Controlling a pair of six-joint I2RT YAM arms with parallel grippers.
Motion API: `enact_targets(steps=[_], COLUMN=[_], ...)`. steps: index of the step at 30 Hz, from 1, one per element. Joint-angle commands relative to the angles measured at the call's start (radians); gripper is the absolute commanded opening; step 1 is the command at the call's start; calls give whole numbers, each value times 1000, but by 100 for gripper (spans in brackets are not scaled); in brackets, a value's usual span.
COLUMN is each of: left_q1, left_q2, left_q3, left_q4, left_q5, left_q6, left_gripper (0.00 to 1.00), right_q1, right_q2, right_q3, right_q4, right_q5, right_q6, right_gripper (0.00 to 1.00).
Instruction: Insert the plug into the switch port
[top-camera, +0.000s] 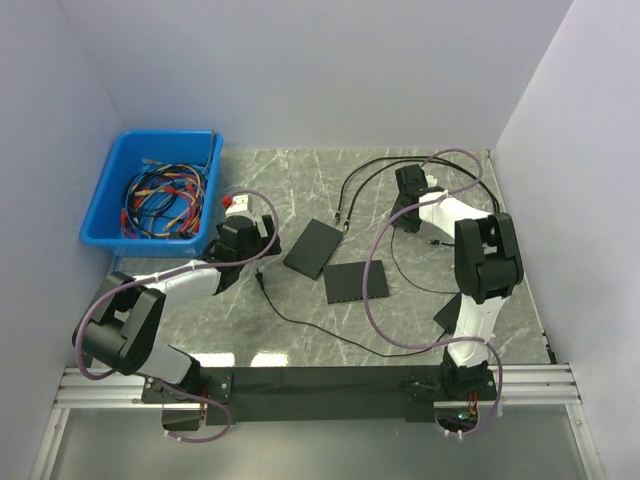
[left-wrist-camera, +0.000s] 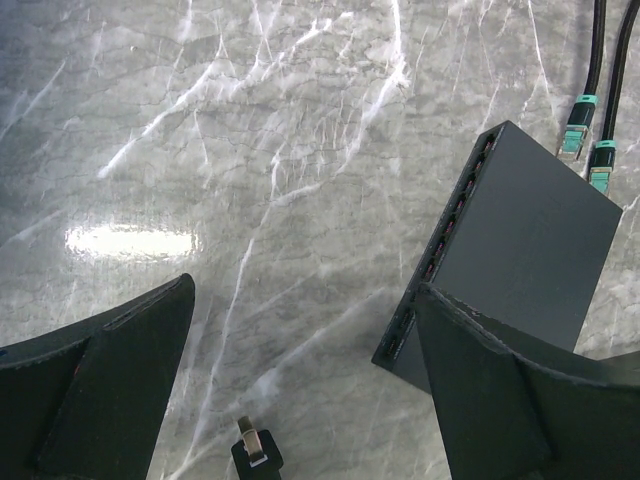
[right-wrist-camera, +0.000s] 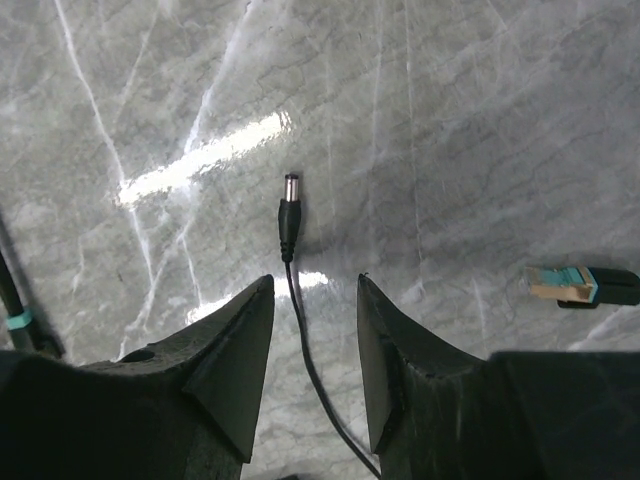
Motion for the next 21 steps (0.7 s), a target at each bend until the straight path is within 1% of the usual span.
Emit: enact_targets(steps=[1,4,10,14,21], left_q1=[1,2,2,2,2], left_q2=[-28,-31,-40,-40,-46], left_q3=[-6,-6,-12,-9,-10], left_q4=[44,41,40,29,29], left_q5=[11,4,-3,-20,-20], left_q6=[-20,-17,-19,-20,-22], left_gripper=[98,98,98,98,98], right_q1=[5,10,19,21,25], right_q2=[24,60,113,122,111], right_q3=[69,116,184,193,175], right_q4=[16,-15,-65,-79,-87], right_q5=[25,28,45,48,54], right_q6=[-4,-5,-5,-7,-7], right_gripper=[46,46,40,36,35])
